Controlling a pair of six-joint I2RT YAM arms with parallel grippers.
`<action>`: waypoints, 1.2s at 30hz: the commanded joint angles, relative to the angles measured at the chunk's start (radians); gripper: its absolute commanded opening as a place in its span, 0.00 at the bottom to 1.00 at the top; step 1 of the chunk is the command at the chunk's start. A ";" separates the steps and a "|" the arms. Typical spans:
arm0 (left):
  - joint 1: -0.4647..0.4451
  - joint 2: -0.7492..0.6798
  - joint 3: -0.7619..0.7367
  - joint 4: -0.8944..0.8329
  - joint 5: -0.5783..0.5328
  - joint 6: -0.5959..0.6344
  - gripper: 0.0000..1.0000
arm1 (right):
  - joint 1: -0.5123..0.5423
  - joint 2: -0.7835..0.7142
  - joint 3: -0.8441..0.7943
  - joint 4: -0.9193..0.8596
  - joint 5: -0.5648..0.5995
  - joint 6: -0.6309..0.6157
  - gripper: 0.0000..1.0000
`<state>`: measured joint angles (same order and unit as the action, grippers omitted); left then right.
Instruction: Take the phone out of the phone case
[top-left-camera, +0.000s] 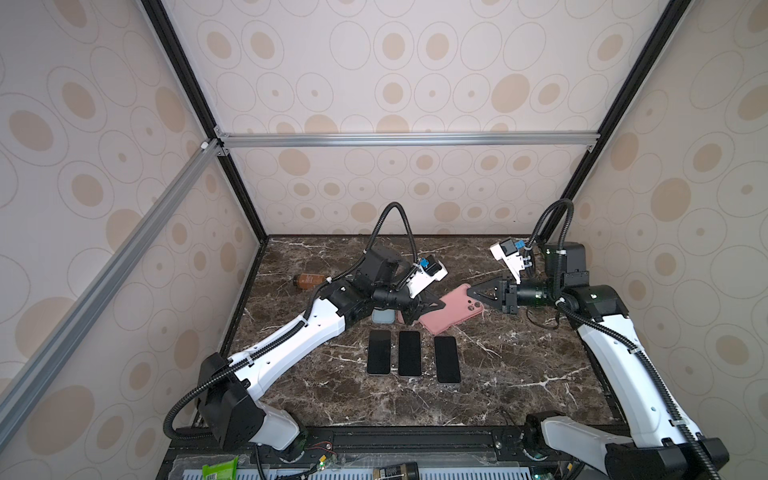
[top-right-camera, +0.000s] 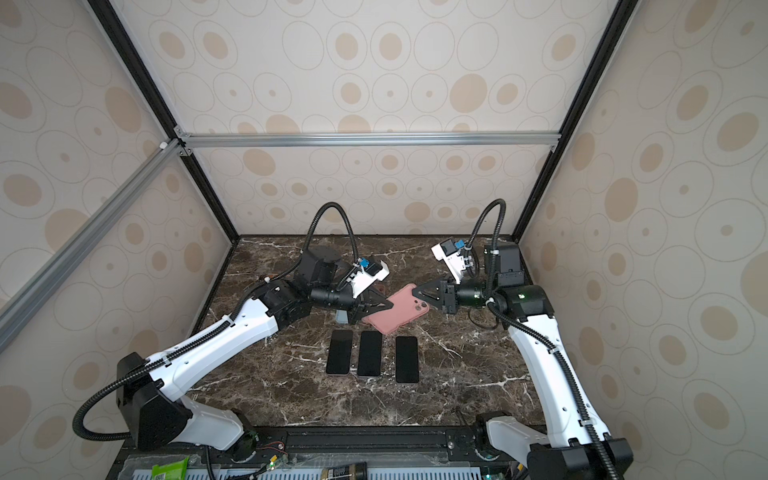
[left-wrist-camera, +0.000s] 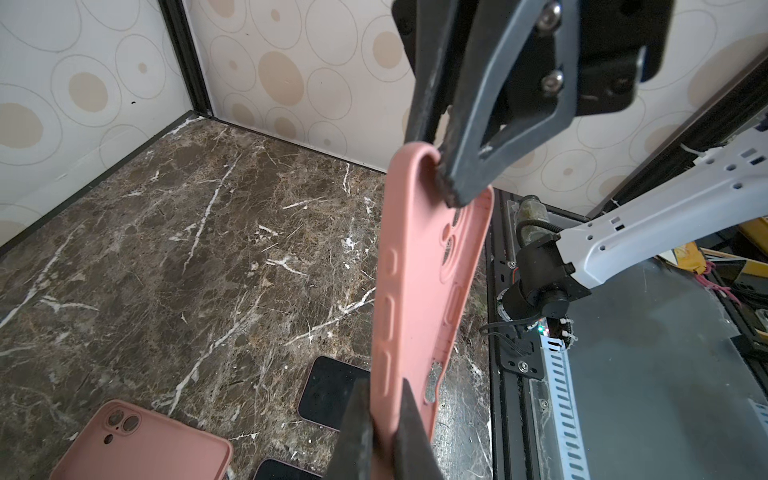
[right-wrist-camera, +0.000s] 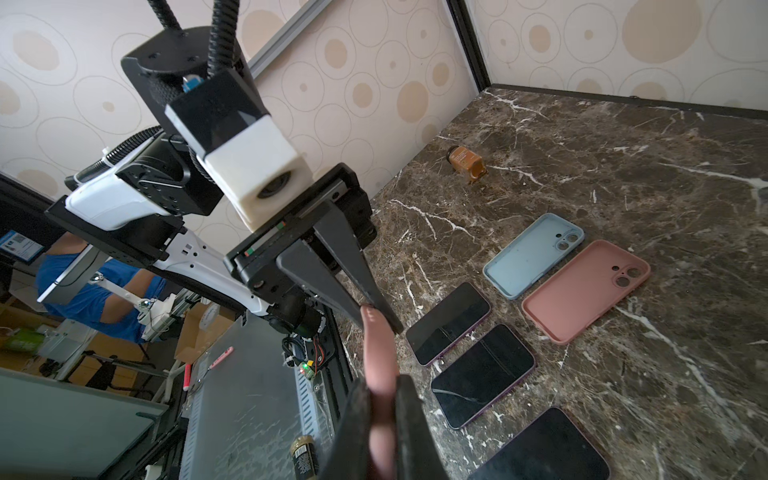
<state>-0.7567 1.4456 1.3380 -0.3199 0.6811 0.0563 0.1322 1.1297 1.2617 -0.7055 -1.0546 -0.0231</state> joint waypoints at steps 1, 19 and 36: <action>0.003 -0.022 0.021 0.067 -0.071 -0.040 0.00 | 0.000 -0.052 -0.016 0.072 0.123 0.041 0.13; 0.004 -0.048 -0.126 0.501 -0.543 -0.551 0.00 | 0.142 -0.153 -0.206 0.443 0.766 0.402 0.45; 0.002 -0.011 -0.126 0.529 -0.443 -0.586 0.00 | 0.284 -0.040 -0.251 0.654 0.805 0.525 0.42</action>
<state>-0.7567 1.4345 1.2026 0.1631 0.2165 -0.5049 0.4099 1.0878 1.0077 -0.0879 -0.2935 0.4725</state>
